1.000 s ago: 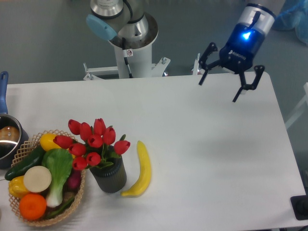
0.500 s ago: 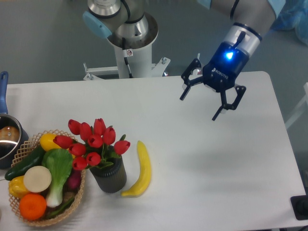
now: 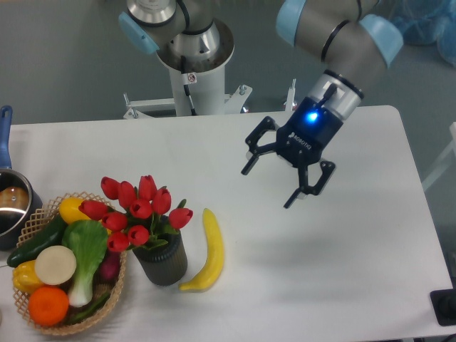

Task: Pick up the flowers from the vase
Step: 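Move the open gripper down toward the red tulip stems in the black vase, then position the gripper fingers around the tulip stems below the blooms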

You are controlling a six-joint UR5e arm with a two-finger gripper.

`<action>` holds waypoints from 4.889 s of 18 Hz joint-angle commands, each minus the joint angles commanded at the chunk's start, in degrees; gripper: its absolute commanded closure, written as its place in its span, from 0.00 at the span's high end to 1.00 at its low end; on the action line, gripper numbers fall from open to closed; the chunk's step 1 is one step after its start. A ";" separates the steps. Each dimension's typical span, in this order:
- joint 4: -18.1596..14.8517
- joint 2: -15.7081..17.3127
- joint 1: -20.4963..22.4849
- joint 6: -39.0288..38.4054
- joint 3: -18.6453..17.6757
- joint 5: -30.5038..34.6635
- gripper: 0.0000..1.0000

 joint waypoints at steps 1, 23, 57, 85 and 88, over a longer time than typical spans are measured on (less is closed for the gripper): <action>0.09 -0.17 -0.79 0.09 -0.35 -0.09 1.00; 10.19 -5.62 -9.94 4.49 -5.28 -4.12 1.00; 10.46 -9.40 -13.63 3.61 -5.10 -10.20 1.00; 10.55 -10.90 -14.16 4.22 -5.01 -17.23 0.71; 10.55 -10.81 -13.89 4.22 -5.19 -17.31 0.65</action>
